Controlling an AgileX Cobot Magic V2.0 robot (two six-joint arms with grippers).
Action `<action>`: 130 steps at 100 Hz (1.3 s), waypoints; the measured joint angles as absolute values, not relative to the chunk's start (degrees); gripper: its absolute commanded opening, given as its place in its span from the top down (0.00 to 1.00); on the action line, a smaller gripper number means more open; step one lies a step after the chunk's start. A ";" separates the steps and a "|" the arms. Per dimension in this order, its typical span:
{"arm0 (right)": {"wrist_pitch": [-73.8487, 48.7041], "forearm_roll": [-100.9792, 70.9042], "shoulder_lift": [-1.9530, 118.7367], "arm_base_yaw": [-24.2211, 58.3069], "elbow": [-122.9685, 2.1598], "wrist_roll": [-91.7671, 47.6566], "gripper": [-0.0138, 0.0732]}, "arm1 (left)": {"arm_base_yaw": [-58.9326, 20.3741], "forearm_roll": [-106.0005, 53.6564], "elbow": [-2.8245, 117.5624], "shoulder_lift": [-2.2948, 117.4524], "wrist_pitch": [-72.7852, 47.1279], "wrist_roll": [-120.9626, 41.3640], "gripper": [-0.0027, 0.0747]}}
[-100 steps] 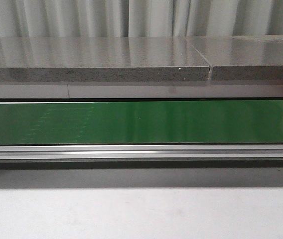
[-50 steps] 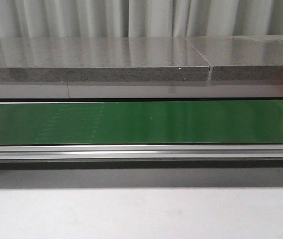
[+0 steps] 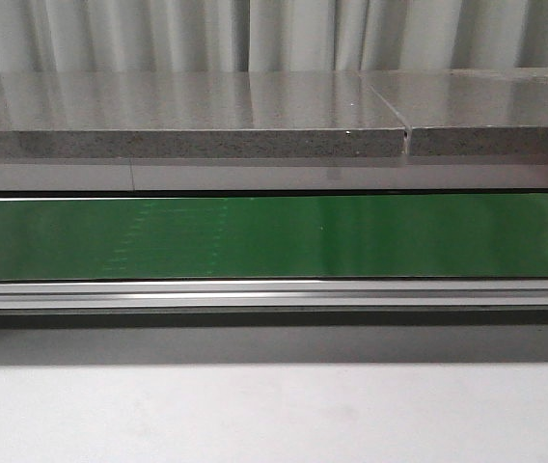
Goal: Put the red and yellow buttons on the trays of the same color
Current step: 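Raise the right gripper back above the belt's far end, then grasp a red push-button from the cluster with the left gripper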
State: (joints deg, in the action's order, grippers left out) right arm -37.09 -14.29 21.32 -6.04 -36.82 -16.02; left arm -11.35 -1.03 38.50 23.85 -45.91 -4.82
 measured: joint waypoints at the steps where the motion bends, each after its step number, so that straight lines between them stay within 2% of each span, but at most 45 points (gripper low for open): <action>1: -37.09 -14.29 21.32 -6.04 -36.82 -16.02 0.92 | -11.35 -1.03 38.50 24.43 -45.93 -4.45 0.99; 19: -37.18 -14.29 21.32 -6.04 -36.82 -16.02 0.92 | -11.35 -1.03 41.26 34.84 -44.32 0.97 0.99; 44: -37.30 -14.29 21.32 -6.04 -36.82 -16.02 0.92 | -11.35 1.75 51.51 51.83 -40.66 5.95 0.97; 54: -37.30 -14.29 21.32 -6.04 -36.82 -16.02 0.92 | -11.35 3.58 55.72 58.17 -40.03 6.79 0.82; 66: -37.30 -14.29 21.32 -6.04 -36.82 -16.02 0.92 | -11.35 5.93 59.90 64.35 -39.80 7.16 0.48; 73: -37.30 -14.29 21.32 -6.04 -36.82 -16.02 0.92 | -11.35 7.69 61.85 67.29 -39.70 7.59 0.38; 100: -37.30 -14.29 21.32 -6.04 -36.82 -16.02 0.92 | -8.04 10.44 67.82 74.95 -40.70 11.24 0.37; 130: -37.30 -14.29 21.32 -6.04 -36.82 -16.02 0.92 | 6.01 6.46 72.10 79.76 -48.48 12.23 0.37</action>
